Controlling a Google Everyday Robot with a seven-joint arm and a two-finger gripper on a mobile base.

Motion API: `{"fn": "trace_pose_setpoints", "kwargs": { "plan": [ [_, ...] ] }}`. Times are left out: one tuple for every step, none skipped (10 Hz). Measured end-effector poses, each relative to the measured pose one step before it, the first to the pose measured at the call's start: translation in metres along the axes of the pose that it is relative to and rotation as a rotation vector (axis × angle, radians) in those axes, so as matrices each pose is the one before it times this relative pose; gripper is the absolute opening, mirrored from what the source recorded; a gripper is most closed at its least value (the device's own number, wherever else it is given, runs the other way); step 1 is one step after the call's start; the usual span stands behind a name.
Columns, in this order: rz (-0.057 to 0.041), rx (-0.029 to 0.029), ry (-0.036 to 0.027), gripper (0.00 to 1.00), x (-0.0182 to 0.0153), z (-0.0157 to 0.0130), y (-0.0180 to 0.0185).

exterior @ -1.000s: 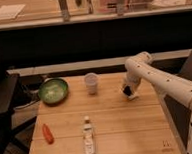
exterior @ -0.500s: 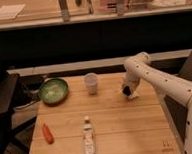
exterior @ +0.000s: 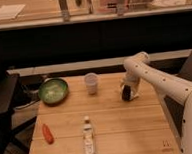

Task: Place the eraser on the white sponge

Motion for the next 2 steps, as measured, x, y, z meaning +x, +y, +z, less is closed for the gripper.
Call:
{"fn": "trace_pose_setpoints", "kwargs": {
  "plan": [
    [0.0019,-0.00375,0.00913,0.8,0.00116,-0.00033,0.00099],
    [0.00116,0.00043,0.00484,0.79,-0.0005,-0.00196,-0.00053]
  ]
}}
